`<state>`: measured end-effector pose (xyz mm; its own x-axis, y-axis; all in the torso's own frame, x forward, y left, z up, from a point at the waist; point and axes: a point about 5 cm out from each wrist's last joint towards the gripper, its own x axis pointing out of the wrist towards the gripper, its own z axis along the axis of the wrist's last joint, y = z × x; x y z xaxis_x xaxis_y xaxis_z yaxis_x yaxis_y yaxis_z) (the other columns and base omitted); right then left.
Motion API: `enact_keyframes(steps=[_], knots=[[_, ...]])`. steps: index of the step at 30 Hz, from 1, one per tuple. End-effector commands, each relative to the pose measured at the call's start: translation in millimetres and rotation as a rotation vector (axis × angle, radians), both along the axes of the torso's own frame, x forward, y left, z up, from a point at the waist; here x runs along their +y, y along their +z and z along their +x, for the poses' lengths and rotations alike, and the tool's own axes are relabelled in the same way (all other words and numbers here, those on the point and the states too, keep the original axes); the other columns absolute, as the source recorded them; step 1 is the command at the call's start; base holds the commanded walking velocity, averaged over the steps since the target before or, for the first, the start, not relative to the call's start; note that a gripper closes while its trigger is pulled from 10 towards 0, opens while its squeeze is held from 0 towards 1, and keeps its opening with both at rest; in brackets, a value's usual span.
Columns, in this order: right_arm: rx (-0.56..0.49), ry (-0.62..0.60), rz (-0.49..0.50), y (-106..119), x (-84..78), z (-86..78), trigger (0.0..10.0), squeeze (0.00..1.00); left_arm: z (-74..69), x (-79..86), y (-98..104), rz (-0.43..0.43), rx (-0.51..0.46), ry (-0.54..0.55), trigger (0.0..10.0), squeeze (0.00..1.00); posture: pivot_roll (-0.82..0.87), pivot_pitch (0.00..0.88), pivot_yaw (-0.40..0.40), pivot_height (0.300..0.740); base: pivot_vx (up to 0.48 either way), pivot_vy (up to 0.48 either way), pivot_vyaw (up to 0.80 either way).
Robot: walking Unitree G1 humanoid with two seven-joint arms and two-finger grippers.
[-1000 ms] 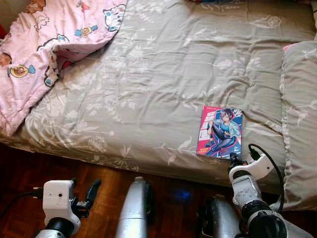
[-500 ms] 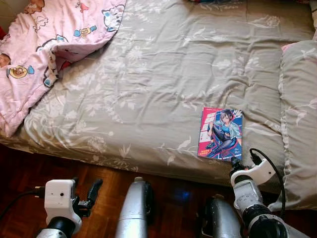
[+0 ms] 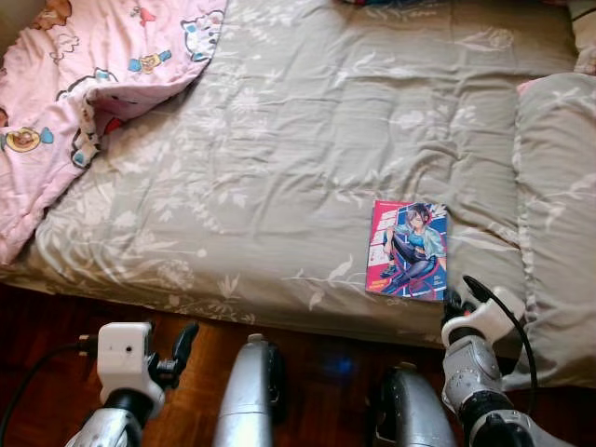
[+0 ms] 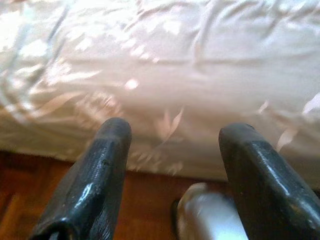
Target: Clean up the room
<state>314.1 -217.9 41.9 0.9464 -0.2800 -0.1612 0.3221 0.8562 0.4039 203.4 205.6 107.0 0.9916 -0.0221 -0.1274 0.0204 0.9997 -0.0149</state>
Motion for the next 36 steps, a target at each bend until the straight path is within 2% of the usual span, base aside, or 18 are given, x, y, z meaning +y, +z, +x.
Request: enact_keyframes(steps=[1, 4, 6, 7, 10, 16, 18, 24, 25, 27, 31, 36], knots=[[0.005, 0.022, -0.056, -9.5, 1.0, -13.0, 10.0, 0.00, -0.8, 2.7, -13.5, 0.000, 0.044, 0.020, 10.0, 0.00, 0.14, 0.306, 0.055, 0.657, 0.000, 0.000, 0.00], [-0.013, 0.023, -0.121, -11.8, -3.9, -25.1, 10.0, 0.00, 11.5, -2.0, -17.7, -0.016, 0.027, 0.017, 10.0, 0.00, 0.11, 0.266, 0.043, 0.657, 0.000, 0.000, 0.00], [0.005, 0.016, -0.131, -16.4, -6.9, -31.3, 10.0, 0.00, 20.3, -4.2, -21.6, -0.025, 0.021, 0.019, 10.0, 0.00, 0.09, 0.241, 0.036, 0.657, 0.000, 0.000, 0.00], [0.032, 0.030, -0.144, -22.4, -6.6, -36.9, 10.0, 0.00, 28.2, -5.1, -25.5, -0.037, 0.017, 0.027, 10.0, 0.00, 0.07, 0.209, 0.026, 0.657, 0.000, 0.000, 0.00], [0.059, 0.063, -0.149, -32.5, -2.2, -48.3, 10.0, 0.00, 39.1, -4.1, -31.4, -0.069, 0.013, 0.054, 10.0, 0.00, 0.06, 0.165, 0.014, 0.657, 0.000, 0.000, 0.00], [0.066, 0.130, -0.143, -34.1, 9.5, -48.7, 10.0, 0.00, 49.3, -0.4, -45.8, -0.083, 0.028, 0.074, 10.0, 0.00, 0.04, 0.103, -0.003, 0.657, 0.000, 0.000, 0.00], [0.071, 0.136, -0.142, -34.4, 10.4, -47.9, 10.0, 0.00, 50.5, 0.2, -47.9, -0.086, 0.031, 0.078, 10.0, 0.00, 0.04, 0.098, -0.004, 0.661, 0.000, 0.000, 0.00], [0.178, 0.203, -0.133, -49.4, 17.1, -49.7, 10.0, 0.00, 47.1, 4.7, -79.9, -0.092, 0.126, 0.103, 10.0, 0.00, 0.03, 0.030, -0.008, 0.701, 0.000, 0.000, 0.00], [0.227, 0.223, -0.139, -57.0, 18.7, -55.1, 10.0, 0.00, 44.6, 5.4, -88.8, -0.090, 0.160, 0.108, 10.0, 0.00, 0.03, 0.019, -0.008, 0.711, 0.000, 0.000, 0.00], [0.247, 0.233, -0.142, -60.0, 19.6, -57.3, 10.0, 0.00, 44.3, 5.9, -93.1, -0.088, 0.174, 0.110, 10.0, 0.00, 0.03, 0.015, -0.007, 0.721, 0.000, 0.000, 0.00], [0.358, 0.201, -0.113, -78.0, 14.7, -76.0, 10.0, 0.00, 38.8, 9.6, -111.1, -0.097, 0.247, 0.130, 10.0, 0.00, 0.03, 0.000, -0.002, 0.740, 0.000, 0.000, 0.00], [0.470, 0.203, -0.099, -94.0, 13.8, -93.8, 10.0, 0.00, 33.1, 11.8, -128.4, -0.083, 0.323, 0.121, 10.0, 0.00, 0.02, 0.000, 0.006, 0.740, 0.000, 0.000, 0.00]])
